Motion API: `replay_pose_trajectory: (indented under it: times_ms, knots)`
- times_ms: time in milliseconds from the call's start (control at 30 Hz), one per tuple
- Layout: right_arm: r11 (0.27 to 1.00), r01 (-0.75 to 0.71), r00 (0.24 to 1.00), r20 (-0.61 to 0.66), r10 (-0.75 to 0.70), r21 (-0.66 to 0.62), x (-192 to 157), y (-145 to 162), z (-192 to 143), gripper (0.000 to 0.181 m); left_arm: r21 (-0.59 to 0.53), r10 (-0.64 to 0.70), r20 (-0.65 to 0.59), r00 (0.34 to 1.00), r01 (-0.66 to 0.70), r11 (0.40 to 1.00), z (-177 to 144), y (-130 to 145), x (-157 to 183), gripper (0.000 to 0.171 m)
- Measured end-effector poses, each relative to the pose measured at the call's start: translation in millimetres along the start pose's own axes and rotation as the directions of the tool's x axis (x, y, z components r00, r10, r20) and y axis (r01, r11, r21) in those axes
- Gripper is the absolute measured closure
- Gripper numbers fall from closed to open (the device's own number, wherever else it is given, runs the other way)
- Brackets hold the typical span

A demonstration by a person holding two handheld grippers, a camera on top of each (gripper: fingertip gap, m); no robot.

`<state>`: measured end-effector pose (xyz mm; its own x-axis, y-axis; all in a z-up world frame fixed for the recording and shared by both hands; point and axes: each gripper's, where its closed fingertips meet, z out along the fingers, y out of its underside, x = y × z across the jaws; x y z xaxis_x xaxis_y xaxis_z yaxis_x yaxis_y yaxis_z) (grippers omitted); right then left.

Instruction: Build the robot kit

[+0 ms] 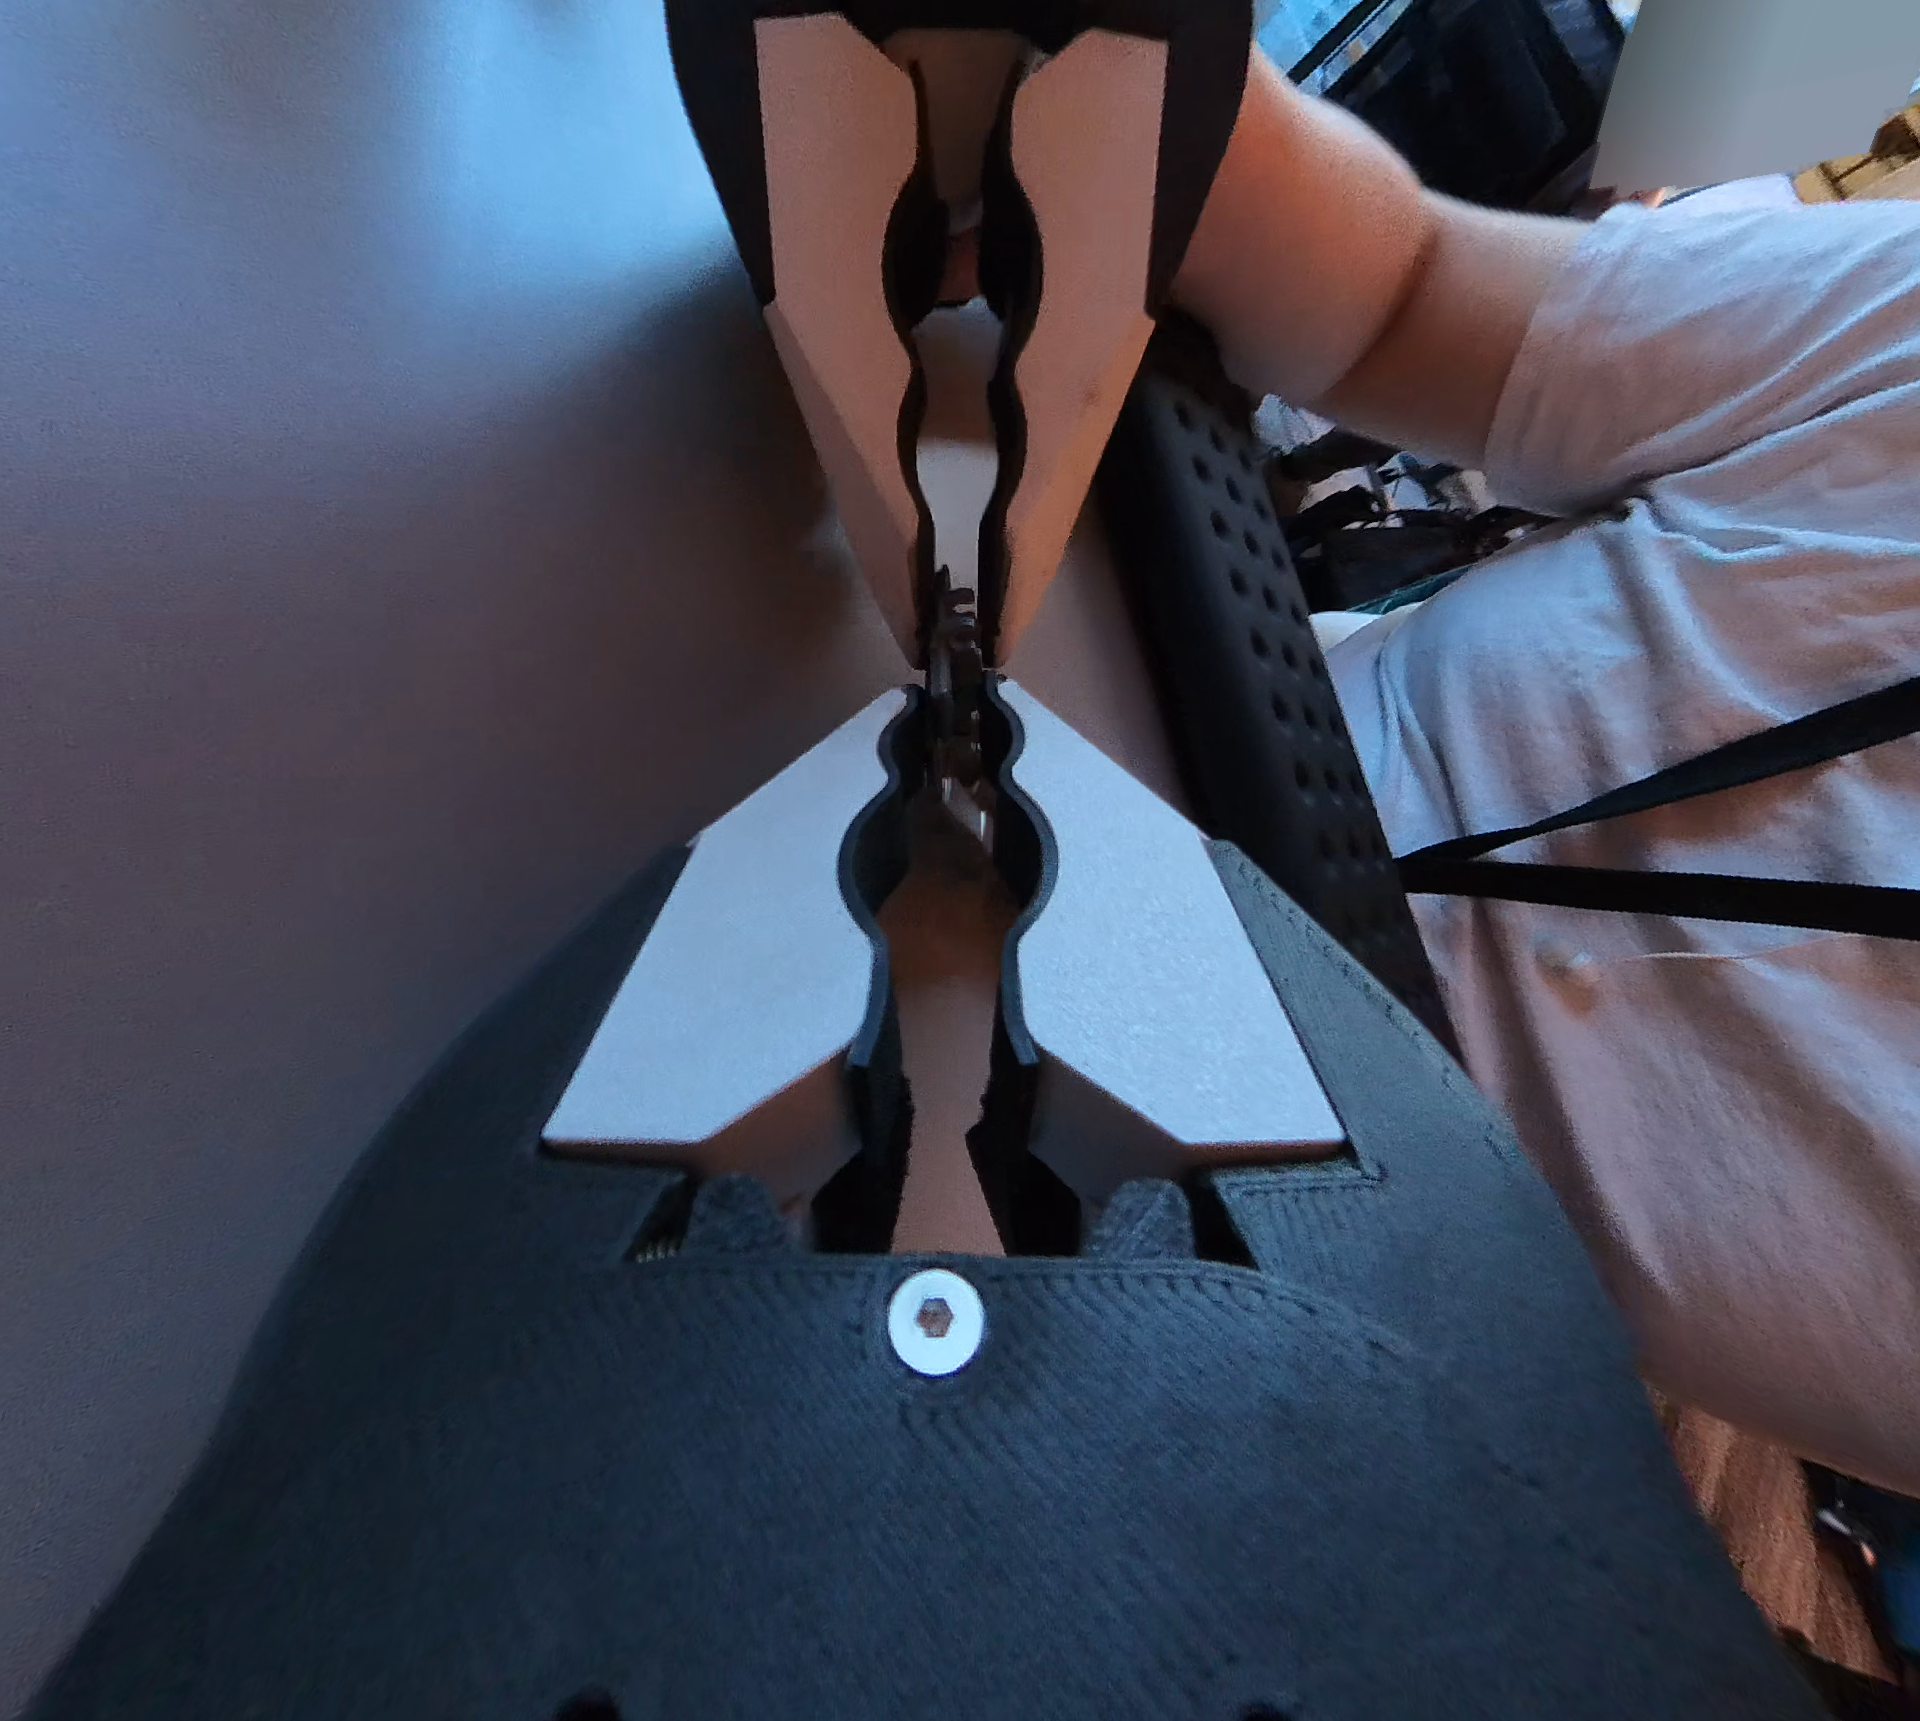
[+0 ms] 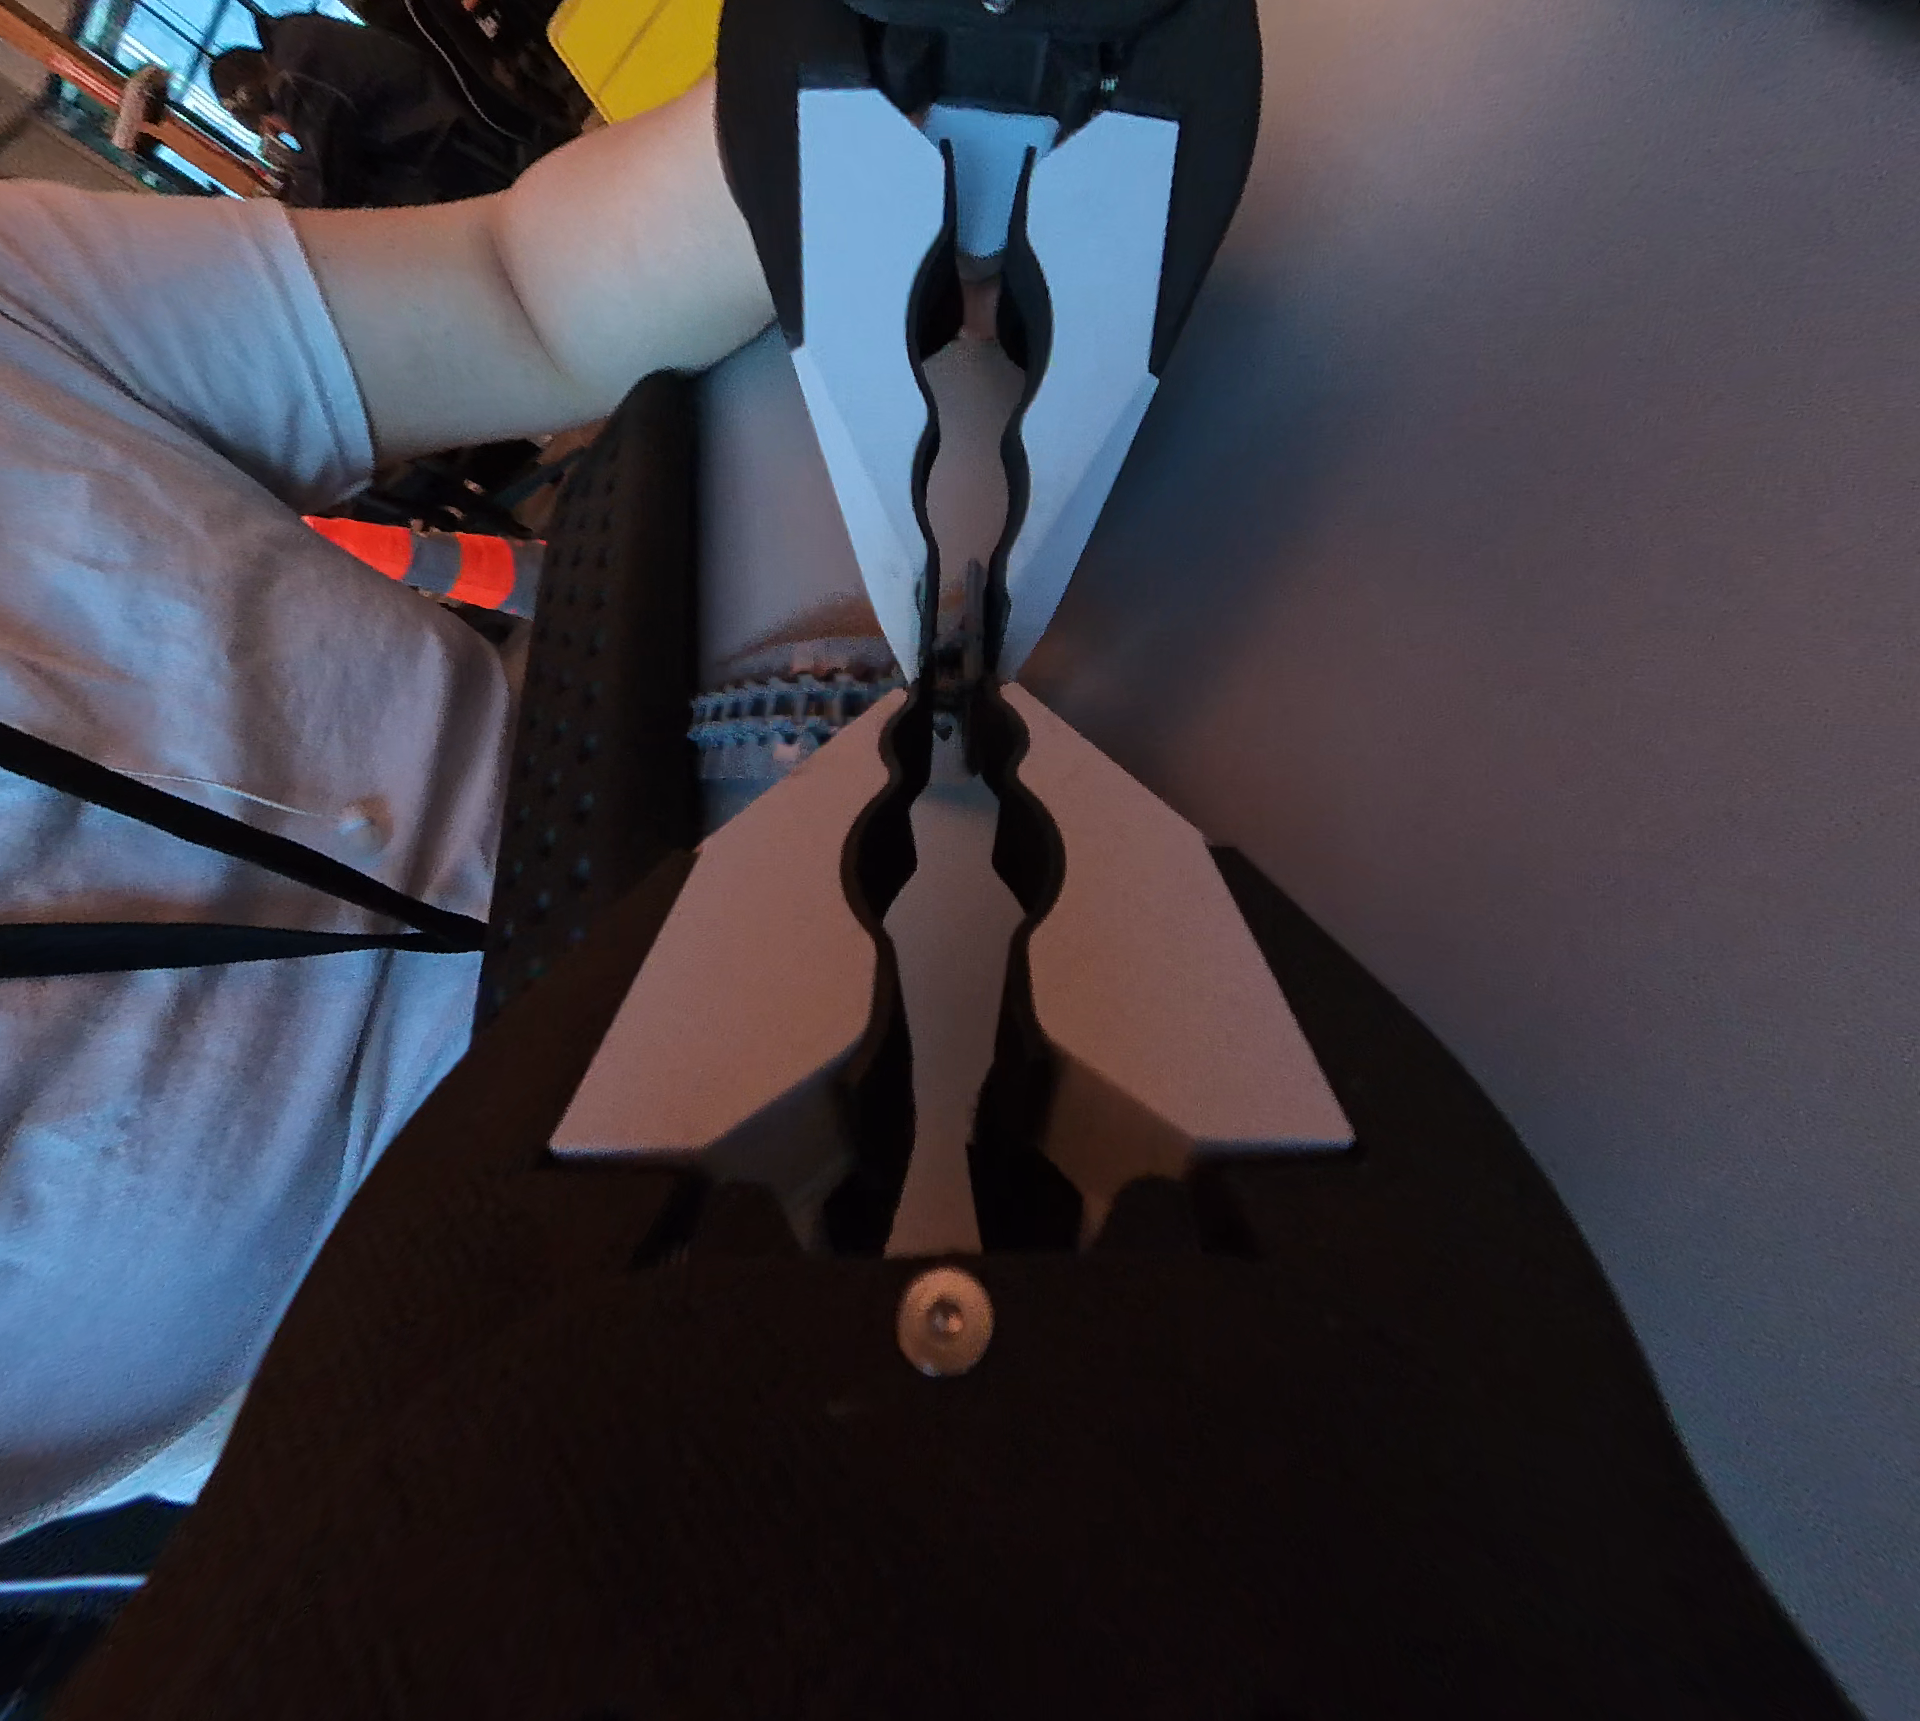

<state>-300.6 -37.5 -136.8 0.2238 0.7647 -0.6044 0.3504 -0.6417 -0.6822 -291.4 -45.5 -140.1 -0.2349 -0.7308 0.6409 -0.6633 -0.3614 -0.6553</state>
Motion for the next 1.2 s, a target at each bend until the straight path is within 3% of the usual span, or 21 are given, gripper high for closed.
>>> replay_pose_trajectory:
  times_ms: [267,533,767,967,1200]
  knots:
    - [1.0,0.024,0.999,-0.023,-0.024,-0.015,-0.2,2.2,2.7,0.175,-0.018,0.043,0.023,0.999,-0.043,0.999,0.9,2.7,0.7,0.165]
    - [0.991,0.115,0.983,-0.137,-0.123,-0.065,5.8,6.2,6.2,0.175,-0.047,0.05,0.076,0.996,-0.047,0.998,2.5,7.1,-5.3,0.165]
    - [0.985,0.162,0.957,-0.236,-0.171,-0.055,14.6,1.2,2.4,0.175,-0.005,0.019,0.126,0.992,-0.019,1.0,-0.4,2.0,-13.5,0.165]
    - [0.97,0.241,0.953,-0.178,-0.245,-0.042,10.1,-2.4,-2.9,0.173,-0.007,0.025,0.078,0.997,-0.024,1.0,1.4,-0.7,-9.7,0.164]
    - [0.979,0.202,0.969,-0.136,-0.204,-0.031,6.6,-2.3,-3.2,0.168,-0.027,0.054,0.099,0.994,-0.052,0.998,3.1,1.0,-10.4,0.164]
